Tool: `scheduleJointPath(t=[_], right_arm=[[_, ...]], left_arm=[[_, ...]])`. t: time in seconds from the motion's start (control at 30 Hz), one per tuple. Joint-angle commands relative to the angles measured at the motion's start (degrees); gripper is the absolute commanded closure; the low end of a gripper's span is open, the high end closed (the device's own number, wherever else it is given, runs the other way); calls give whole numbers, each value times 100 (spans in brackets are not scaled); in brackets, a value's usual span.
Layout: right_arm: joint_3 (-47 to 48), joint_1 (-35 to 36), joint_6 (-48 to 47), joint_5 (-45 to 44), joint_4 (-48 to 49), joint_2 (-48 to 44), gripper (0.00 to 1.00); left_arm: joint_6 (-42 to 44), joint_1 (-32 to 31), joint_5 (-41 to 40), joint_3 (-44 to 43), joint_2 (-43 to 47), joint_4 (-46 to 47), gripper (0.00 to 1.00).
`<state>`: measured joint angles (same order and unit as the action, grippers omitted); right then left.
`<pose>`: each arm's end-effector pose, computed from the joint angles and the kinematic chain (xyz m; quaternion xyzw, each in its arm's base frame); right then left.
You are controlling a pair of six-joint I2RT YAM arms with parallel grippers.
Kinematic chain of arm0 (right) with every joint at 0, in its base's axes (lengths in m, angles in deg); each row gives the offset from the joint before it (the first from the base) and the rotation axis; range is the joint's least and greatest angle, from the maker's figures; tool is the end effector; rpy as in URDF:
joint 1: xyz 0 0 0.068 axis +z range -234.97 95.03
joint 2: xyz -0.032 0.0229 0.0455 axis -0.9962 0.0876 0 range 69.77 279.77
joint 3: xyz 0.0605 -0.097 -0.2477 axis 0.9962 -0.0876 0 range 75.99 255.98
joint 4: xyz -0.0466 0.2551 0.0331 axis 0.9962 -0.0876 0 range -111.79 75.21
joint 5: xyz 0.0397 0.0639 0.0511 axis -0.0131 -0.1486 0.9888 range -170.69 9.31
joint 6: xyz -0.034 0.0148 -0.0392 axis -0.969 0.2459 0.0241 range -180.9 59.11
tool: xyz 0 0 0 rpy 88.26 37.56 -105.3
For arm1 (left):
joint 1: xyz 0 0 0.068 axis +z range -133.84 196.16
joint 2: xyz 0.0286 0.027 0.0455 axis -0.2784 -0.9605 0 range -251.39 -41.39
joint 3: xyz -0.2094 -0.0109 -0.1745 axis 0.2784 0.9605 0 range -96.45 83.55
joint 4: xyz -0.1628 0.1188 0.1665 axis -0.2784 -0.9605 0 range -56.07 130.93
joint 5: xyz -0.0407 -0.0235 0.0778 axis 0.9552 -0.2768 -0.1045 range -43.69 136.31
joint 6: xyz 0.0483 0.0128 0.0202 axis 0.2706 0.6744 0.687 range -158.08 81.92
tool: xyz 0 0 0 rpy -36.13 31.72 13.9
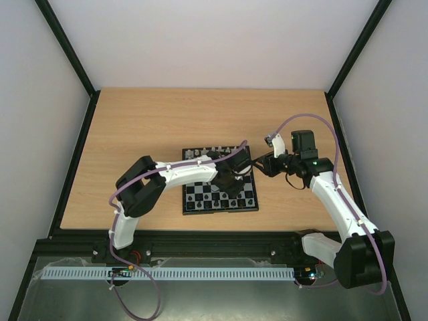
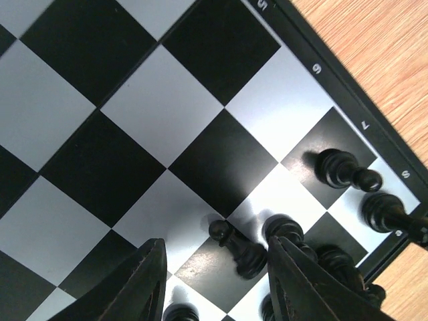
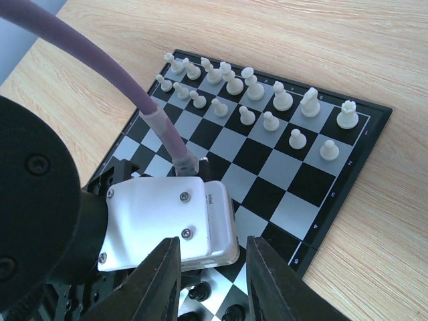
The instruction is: Set up the chess pieces on the board
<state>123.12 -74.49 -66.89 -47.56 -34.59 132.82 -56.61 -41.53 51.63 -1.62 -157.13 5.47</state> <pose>0.2293 0.0622 0.2787 -0.2510 0.8255 0.2706 0.4270 0.2220 -0.3572 0.1783 0.3366 0.9174 -0.1637 0.1351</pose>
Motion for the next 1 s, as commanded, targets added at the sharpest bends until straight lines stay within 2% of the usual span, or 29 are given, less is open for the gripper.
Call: scheduleJointPath(t=[0.0, 0.33, 0.97], right_arm=[[-20, -26, -68, 97, -53, -25, 70], [-12, -26, -72, 114, -54, -20, 70], [-23, -27, -103, 123, -62, -23, 70]], left_arm=[[-19, -58, -158, -145, -153, -338, 57], [18, -58, -433, -75, -158, -529, 58], [304, -106, -395, 66, -197, -440, 69]])
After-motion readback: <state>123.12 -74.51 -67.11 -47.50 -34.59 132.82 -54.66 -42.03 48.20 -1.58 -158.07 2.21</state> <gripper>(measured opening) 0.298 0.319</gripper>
